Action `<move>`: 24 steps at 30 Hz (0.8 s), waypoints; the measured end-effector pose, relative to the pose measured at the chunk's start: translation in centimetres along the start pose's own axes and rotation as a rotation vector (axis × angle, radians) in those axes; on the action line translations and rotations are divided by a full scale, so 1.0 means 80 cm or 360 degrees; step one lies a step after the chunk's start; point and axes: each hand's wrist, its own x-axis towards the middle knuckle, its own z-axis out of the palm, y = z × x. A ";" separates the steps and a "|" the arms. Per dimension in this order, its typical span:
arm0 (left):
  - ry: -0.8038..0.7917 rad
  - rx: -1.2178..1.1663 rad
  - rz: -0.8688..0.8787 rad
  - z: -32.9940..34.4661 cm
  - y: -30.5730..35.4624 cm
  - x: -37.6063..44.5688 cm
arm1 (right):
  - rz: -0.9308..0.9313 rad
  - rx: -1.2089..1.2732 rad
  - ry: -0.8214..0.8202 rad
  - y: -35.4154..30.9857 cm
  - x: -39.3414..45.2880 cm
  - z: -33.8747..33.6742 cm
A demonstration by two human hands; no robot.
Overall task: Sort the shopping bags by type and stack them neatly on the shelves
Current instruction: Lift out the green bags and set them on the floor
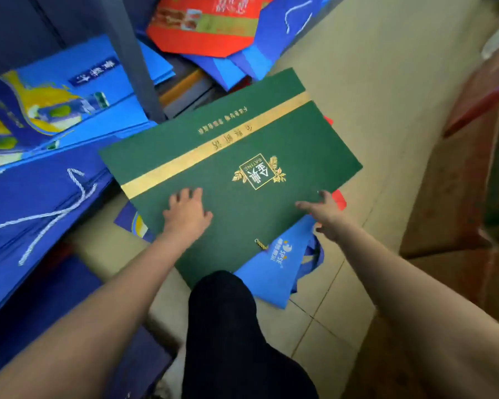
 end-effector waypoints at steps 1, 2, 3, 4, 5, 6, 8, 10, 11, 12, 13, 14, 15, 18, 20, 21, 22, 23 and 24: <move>0.0053 0.0022 -0.0085 0.006 -0.027 -0.008 | 0.0045 0.0084 0.0024 0.022 0.002 0.023; 0.0140 0.0022 -0.0158 0.013 -0.051 -0.017 | 0.0046 0.0168 0.0061 0.039 0.004 0.044; 0.0238 -0.0024 -0.0228 0.017 -0.069 -0.025 | 0.0036 0.0202 0.0116 0.048 0.003 0.060; 0.0310 -0.0126 -0.0294 0.020 -0.082 -0.031 | 0.0010 0.0189 0.0165 0.054 0.007 0.073; 0.0360 -0.0270 -0.0348 0.020 -0.090 -0.033 | 0.0013 0.0123 0.0202 0.054 0.009 0.083; 0.0378 -0.0411 -0.0385 0.018 -0.092 -0.032 | 0.0032 0.0055 0.0245 0.052 0.010 0.089; 0.0369 -0.0614 -0.0421 0.011 -0.087 -0.025 | 0.0060 0.0111 0.0325 0.046 0.014 0.096; 0.0349 -0.0715 -0.0440 0.004 -0.073 -0.019 | 0.0015 0.0271 0.0400 0.043 0.012 0.099; 0.0355 -0.0726 -0.0443 0.003 -0.065 -0.019 | -0.0012 0.0352 0.0422 0.042 0.010 0.099; 0.0361 -0.0729 -0.0438 0.002 -0.056 -0.020 | -0.0039 0.0425 0.0435 0.041 0.009 0.097; 0.0359 -0.0737 -0.0424 0.002 -0.044 -0.022 | -0.0046 0.0490 0.0459 0.039 0.012 0.094; 0.0336 -0.0749 -0.0415 0.005 -0.031 -0.025 | -0.0059 0.0529 0.0514 0.034 0.013 0.087; 0.0299 -0.0771 -0.0421 0.008 -0.016 -0.030 | -0.0069 0.0535 0.0591 0.027 0.016 0.078; 0.0163 -0.0909 -0.0487 0.025 0.027 -0.036 | -0.0182 0.0389 0.0798 0.001 0.023 0.035; 0.0029 -0.0991 -0.0501 0.040 0.055 -0.035 | -0.0243 0.0271 0.0853 -0.015 0.030 -0.006; -0.0035 -0.1018 -0.0488 0.047 0.068 -0.032 | -0.0293 0.0261 0.0835 -0.020 0.036 -0.028; -0.0093 -0.1038 -0.0473 0.052 0.083 -0.029 | -0.0359 0.0291 0.0780 -0.023 0.042 -0.047; -0.0138 -0.1051 -0.0466 0.056 0.096 -0.024 | -0.0406 0.0342 0.0678 -0.022 0.044 -0.059; -0.0172 -0.1063 -0.0468 0.061 0.108 -0.018 | -0.0418 0.0339 0.0573 -0.018 0.045 -0.063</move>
